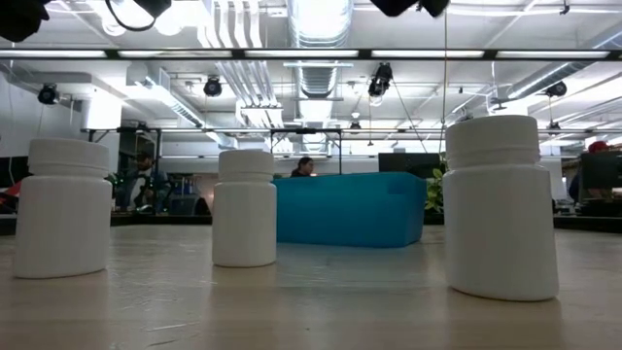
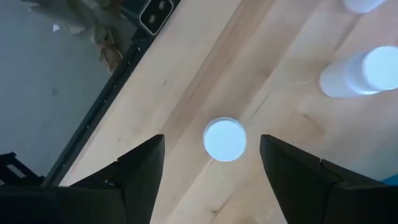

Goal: Pick and place pill bottles into a basket
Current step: Put the white pill bottle into the blue bin

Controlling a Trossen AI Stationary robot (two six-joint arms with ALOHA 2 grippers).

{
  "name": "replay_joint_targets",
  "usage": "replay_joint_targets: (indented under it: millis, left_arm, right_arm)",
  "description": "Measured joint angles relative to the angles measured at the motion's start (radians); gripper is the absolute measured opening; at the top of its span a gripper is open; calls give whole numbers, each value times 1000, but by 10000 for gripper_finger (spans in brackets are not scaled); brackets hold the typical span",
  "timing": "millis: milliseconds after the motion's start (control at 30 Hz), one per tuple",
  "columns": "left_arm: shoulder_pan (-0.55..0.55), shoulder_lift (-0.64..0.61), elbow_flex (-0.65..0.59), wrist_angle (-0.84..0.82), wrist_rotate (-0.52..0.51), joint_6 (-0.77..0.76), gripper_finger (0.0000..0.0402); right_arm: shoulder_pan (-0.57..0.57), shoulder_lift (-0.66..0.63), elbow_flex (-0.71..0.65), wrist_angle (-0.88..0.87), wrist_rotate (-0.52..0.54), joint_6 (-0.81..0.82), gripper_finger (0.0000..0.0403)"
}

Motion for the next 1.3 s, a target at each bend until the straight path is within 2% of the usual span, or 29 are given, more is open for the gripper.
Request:
replay_joint_targets:
  millis: [467,733,1300]
  left_arm:
    - [0,0,-1,0,2,0,112]
    - [0,3,-2,0,3,0,112]
    - [1,4,-2,0,5,1,112]
  right_arm:
    - [1,61,-1,24,1,30,255]
    - [-2,62,-3,25,53,7,249]
    - [-8,63,-54,59,52,-12,246]
